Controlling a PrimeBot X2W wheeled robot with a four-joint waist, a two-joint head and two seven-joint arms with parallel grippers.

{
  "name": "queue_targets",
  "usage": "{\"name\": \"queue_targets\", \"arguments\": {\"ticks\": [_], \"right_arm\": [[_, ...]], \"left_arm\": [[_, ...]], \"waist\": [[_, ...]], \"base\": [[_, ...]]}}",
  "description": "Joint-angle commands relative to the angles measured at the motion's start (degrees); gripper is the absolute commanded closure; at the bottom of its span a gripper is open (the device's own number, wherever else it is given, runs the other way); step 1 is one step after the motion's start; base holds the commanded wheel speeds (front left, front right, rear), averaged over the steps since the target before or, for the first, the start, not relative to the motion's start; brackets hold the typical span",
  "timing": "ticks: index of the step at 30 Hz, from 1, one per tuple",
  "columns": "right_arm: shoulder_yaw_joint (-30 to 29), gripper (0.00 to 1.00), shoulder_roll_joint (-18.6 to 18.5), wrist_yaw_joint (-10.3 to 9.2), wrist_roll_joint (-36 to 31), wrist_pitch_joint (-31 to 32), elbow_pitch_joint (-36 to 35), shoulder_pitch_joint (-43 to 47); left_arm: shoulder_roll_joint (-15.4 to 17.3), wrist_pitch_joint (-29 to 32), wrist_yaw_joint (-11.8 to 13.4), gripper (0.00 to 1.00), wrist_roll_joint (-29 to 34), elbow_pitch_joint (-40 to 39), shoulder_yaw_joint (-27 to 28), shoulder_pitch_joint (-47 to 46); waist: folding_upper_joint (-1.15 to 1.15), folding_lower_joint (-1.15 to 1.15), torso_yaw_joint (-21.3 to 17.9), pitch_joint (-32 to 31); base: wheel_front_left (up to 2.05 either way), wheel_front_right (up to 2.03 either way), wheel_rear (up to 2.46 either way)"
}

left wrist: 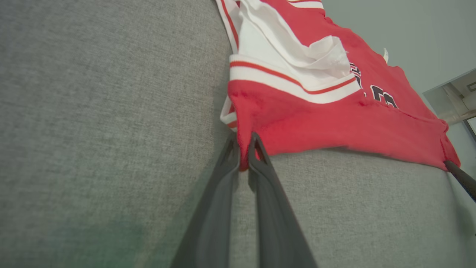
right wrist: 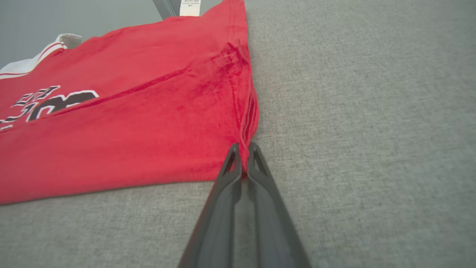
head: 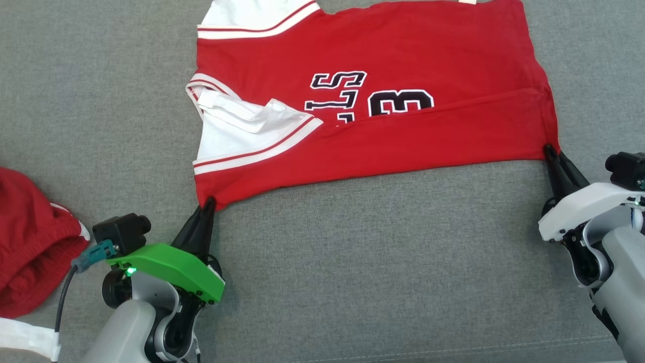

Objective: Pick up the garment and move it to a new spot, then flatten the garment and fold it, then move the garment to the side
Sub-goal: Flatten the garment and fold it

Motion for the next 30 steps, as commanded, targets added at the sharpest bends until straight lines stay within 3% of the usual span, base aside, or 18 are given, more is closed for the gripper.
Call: {"name": "queue_targets", "arguments": {"ticks": [1,9,18,30], "right_arm": [[0.3,1.0,-0.8,-0.1,0.8,-0.4,-0.2,1.2],[1.3,1.0,-2.9,-0.1,2.9,-0.7,-3.6,5.8],[0.1,1.0,-7.0,-0.11,5.2,-0.8,-9.8,16.6],[-5.3,1.0,-7.3,-0.11,4.5,1.3,-16.9,27.0]], "left_arm": [[0.9,-0.2,-0.1,1.0,0.7,-0.5,0.1,1.4],[2.9,-0.1,1.1,1.0,0.1,-5.9,0.3,7.1],[4.9,1.5,4.7,1.0,-0.7,-14.9,-0.8,17.3],[6.0,3.9,9.3,1.0,0.9,-21.1,-3.0,23.4]], "waist": [[0.0,0.0,-0.3,-1.1],[0.0,0.0,-0.7,-3.9],[0.0,0.0,-0.9,-6.1],[0.0,0.0,-0.5,-5.9]], "base": [[0.0,0.0,0.0],[0.0,0.0,0.0],[0.0,0.0,0.0],[0.0,0.0,0.0]]}}
